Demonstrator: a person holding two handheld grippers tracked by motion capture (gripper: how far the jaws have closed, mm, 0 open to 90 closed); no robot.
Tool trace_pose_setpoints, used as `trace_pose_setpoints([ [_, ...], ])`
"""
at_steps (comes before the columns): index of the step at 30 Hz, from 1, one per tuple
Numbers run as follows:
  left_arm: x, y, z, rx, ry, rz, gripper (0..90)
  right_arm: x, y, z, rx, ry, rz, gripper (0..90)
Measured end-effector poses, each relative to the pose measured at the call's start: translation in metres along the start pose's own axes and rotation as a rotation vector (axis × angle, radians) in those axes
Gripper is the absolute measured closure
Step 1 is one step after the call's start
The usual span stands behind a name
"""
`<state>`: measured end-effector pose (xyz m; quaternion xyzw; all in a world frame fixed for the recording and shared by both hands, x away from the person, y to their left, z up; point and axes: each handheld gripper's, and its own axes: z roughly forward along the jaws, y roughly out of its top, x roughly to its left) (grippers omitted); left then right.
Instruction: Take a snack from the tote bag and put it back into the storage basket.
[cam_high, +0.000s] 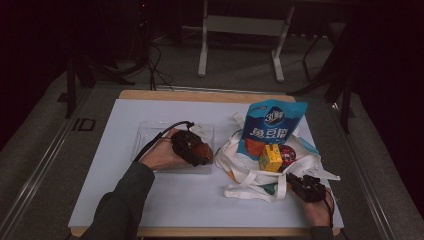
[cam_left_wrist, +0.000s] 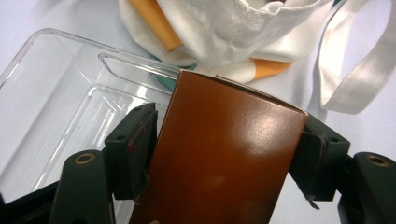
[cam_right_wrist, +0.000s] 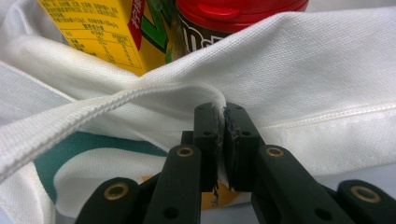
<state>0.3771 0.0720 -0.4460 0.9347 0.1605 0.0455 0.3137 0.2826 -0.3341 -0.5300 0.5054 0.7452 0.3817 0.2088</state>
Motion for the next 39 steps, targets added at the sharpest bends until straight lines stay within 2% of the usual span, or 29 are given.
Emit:
trace_pose_setpoints([
  [4,-0.001,0.002,0.0,-0.029,0.007,-0.01,28.4,0.0,0.0,0.0,0.0,-0.001,-0.001,84.1],
  [6,-0.002,0.003,-0.004,-0.075,0.017,-0.013,27.9,0.0,0.0,0.0,0.0,-0.001,0.0,84.1],
  [11,-0.006,0.002,-0.015,-0.219,0.033,-0.053,28.1,0.0,0.0,0.0,0.0,0.001,0.001,83.8],
  [14,-0.01,0.001,-0.017,-0.256,0.047,-0.059,28.3,0.0,0.0,0.0,-0.001,-0.001,0.001,83.9],
  [23,-0.021,0.005,-0.016,-0.295,0.071,-0.047,28.3,0.001,0.0,0.0,-0.001,-0.004,-0.002,83.8],
  [33,-0.032,0.022,-0.011,-0.323,0.065,-0.03,31.0,0.001,0.0,0.0,-0.002,-0.007,-0.01,83.7],
  [36,-0.033,0.027,-0.009,-0.331,0.065,-0.038,30.8,0.001,0.0,0.0,-0.001,-0.006,-0.011,83.7],
  [39,-0.033,0.033,-0.007,-0.347,0.046,-0.038,30.8,0.001,0.0,0.0,-0.002,-0.006,-0.011,83.2],
])
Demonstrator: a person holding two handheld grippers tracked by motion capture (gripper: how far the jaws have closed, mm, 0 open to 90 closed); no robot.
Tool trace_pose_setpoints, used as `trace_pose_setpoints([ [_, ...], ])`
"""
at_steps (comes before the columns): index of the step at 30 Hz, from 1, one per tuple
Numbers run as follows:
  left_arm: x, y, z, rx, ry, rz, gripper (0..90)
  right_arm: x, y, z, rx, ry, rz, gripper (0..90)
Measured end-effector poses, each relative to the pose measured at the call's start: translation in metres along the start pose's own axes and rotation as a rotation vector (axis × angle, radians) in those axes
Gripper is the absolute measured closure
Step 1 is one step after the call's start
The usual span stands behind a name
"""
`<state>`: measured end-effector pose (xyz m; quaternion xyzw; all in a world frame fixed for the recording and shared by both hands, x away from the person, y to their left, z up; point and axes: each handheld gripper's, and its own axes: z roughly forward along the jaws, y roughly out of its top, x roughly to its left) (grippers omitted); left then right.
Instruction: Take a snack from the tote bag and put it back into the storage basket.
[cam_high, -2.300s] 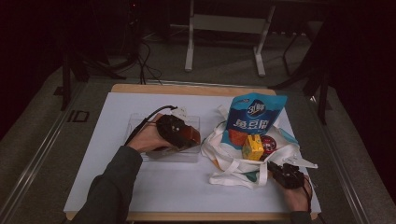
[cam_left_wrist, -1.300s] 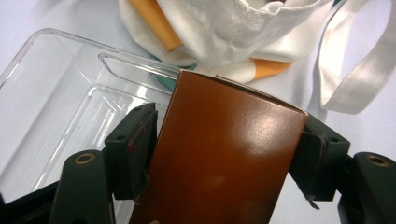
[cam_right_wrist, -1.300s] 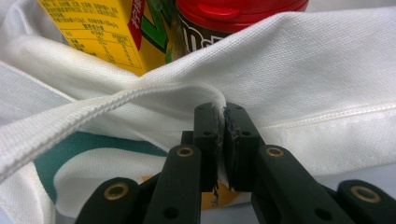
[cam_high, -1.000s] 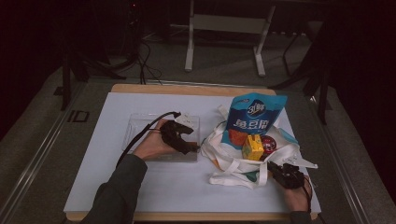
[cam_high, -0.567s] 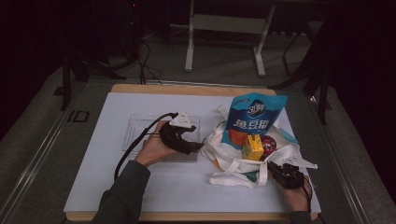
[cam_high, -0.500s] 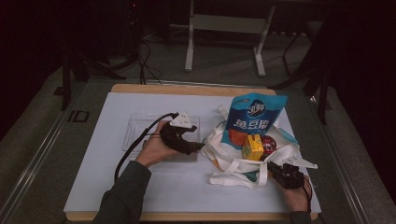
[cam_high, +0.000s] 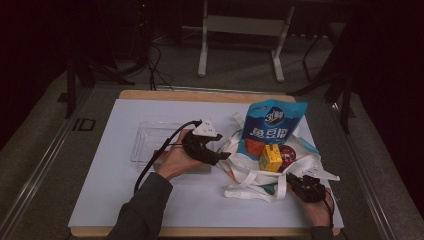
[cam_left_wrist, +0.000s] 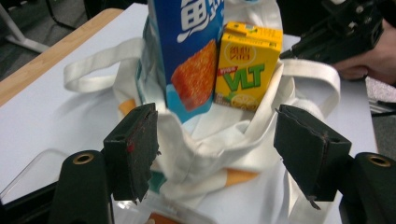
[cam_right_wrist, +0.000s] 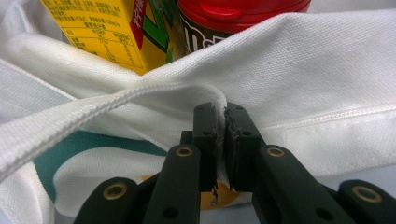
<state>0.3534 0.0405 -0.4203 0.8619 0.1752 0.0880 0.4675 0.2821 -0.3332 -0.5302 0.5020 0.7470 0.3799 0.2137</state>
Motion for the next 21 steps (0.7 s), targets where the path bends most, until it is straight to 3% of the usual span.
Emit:
trace_pose_setpoints([
  [2,-0.001,0.003,0.003,-0.019,-0.024,-0.006,30.9,0.0,0.0,0.0,0.0,0.002,0.001,82.8],
  [8,-0.002,0.011,0.013,-0.033,-0.042,-0.02,31.1,0.001,0.0,0.0,0.002,0.0,0.008,82.8],
  [15,-0.003,0.017,0.026,-0.029,-0.053,-0.037,27.8,0.0,0.0,0.0,0.0,0.002,0.007,82.8],
  [18,-0.003,0.019,0.032,-0.026,-0.1,-0.046,30.5,0.0,0.0,0.0,0.001,0.004,0.007,82.8],
  [21,-0.006,0.022,0.037,-0.018,-0.101,-0.038,31.1,0.0,0.0,0.0,0.002,0.004,0.006,82.8],
])
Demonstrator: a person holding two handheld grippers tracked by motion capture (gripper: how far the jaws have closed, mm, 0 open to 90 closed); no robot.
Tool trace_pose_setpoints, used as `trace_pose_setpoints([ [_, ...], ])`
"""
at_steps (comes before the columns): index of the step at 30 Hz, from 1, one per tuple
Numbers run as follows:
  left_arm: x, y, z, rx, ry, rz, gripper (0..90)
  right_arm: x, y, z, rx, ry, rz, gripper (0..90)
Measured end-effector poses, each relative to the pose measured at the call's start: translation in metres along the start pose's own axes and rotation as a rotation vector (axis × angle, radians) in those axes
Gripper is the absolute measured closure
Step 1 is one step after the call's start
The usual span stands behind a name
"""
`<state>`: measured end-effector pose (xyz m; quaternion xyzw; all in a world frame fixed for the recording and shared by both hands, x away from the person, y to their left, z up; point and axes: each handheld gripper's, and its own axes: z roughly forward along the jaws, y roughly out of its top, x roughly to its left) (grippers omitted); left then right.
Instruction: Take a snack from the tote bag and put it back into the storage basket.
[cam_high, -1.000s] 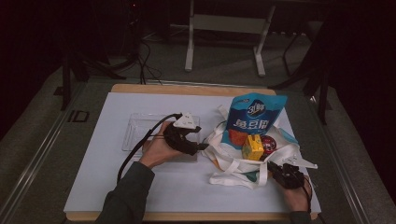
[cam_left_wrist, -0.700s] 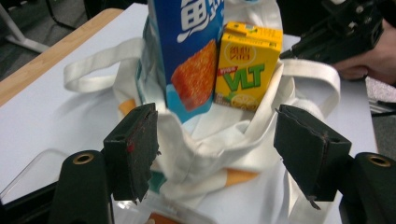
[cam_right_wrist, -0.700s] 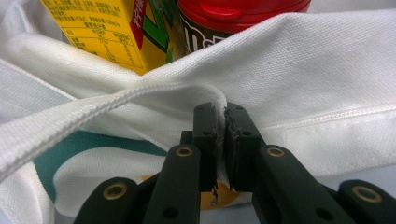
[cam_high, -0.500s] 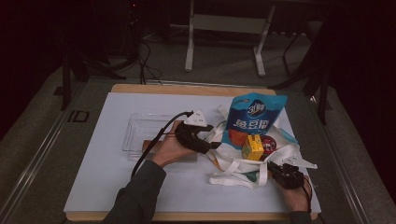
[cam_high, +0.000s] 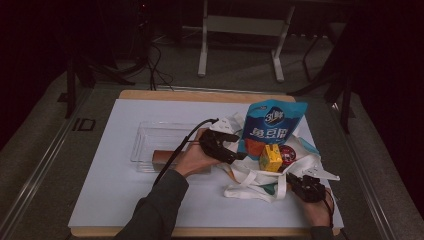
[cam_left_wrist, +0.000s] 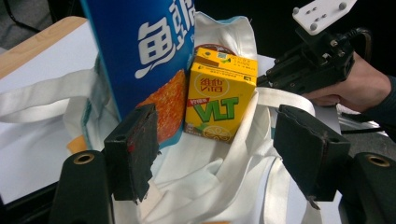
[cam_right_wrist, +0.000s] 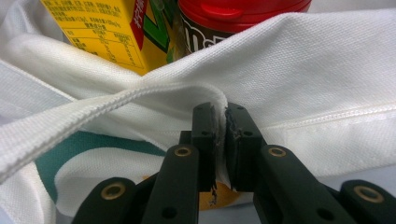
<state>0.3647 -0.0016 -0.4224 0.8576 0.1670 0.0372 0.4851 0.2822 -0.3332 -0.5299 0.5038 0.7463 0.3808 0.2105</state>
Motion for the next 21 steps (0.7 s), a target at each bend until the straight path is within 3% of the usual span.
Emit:
trace_pose_setpoints([
  [4,-0.001,0.003,0.005,0.004,-0.002,0.001,30.9,0.0,0.0,0.0,0.0,-0.002,0.0,82.8],
  [6,-0.001,0.007,0.01,0.012,-0.037,0.007,31.7,0.0,0.0,0.0,0.0,-0.001,0.0,82.8],
  [7,-0.002,0.009,0.013,0.019,-0.035,0.014,31.1,0.0,0.0,0.0,0.0,-0.001,-0.001,82.8],
  [16,-0.006,0.014,0.029,0.031,-0.056,0.029,21.2,0.0,0.0,0.0,-0.002,-0.001,-0.002,82.8],
  [21,-0.006,0.014,0.04,0.045,-0.06,0.027,23.9,0.0,0.0,0.0,-0.001,0.002,0.0,82.7],
])
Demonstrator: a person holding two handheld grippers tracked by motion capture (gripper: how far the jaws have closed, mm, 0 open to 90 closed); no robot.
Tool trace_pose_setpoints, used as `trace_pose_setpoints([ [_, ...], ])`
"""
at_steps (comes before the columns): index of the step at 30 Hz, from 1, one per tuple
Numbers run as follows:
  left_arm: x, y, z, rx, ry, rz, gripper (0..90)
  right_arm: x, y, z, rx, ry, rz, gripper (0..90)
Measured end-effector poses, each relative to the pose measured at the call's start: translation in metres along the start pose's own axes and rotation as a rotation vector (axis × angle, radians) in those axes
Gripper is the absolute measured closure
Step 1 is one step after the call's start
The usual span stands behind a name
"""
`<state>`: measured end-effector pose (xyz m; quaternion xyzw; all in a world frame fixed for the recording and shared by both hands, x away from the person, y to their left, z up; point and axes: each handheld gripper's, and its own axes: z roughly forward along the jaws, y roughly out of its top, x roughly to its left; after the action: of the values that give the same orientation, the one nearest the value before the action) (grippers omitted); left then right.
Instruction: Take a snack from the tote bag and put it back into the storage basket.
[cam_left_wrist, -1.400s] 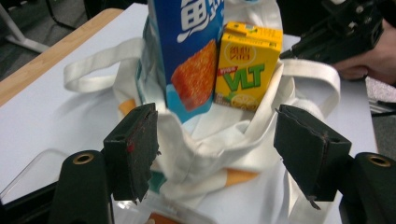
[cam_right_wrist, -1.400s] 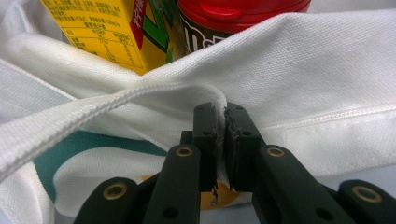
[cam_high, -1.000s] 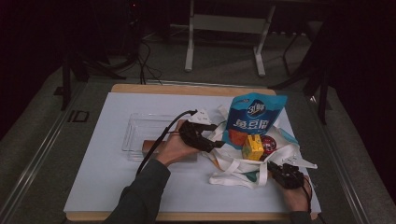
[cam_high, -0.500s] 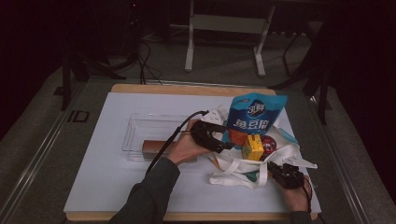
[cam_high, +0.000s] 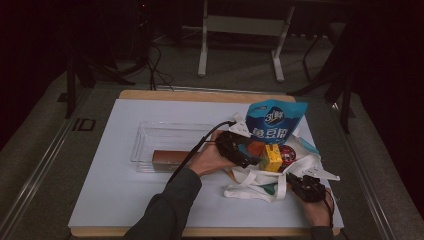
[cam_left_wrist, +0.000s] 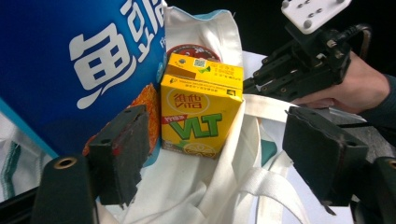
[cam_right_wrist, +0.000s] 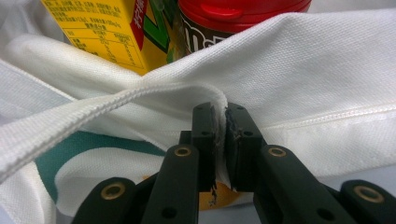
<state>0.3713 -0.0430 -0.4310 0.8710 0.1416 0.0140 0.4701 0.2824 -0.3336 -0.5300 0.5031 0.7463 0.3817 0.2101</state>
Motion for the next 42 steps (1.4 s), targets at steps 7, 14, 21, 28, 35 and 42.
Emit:
trace_pose_setpoints([
  [7,-0.002,0.007,0.009,0.015,0.007,0.038,29.4,0.0,0.0,0.0,-0.004,0.0,-0.002,82.6],
  [14,-0.003,0.015,0.016,0.018,0.028,0.052,28.8,-0.001,-0.001,0.0,-0.007,0.013,0.008,81.4],
  [21,0.0,0.017,0.023,0.022,0.047,0.044,20.7,-0.001,-0.001,0.0,-0.005,0.01,0.006,81.4],
  [28,-0.001,0.019,0.033,0.049,0.02,0.054,14.8,-0.001,-0.001,0.0,-0.006,0.011,0.008,81.4],
  [35,-0.001,0.026,0.044,0.073,0.031,0.059,14.9,-0.001,0.0,0.0,-0.006,0.013,0.007,81.3],
  [42,0.003,0.027,0.054,0.091,0.039,0.049,12.8,-0.002,0.0,0.0,-0.006,0.014,0.007,81.3],
])
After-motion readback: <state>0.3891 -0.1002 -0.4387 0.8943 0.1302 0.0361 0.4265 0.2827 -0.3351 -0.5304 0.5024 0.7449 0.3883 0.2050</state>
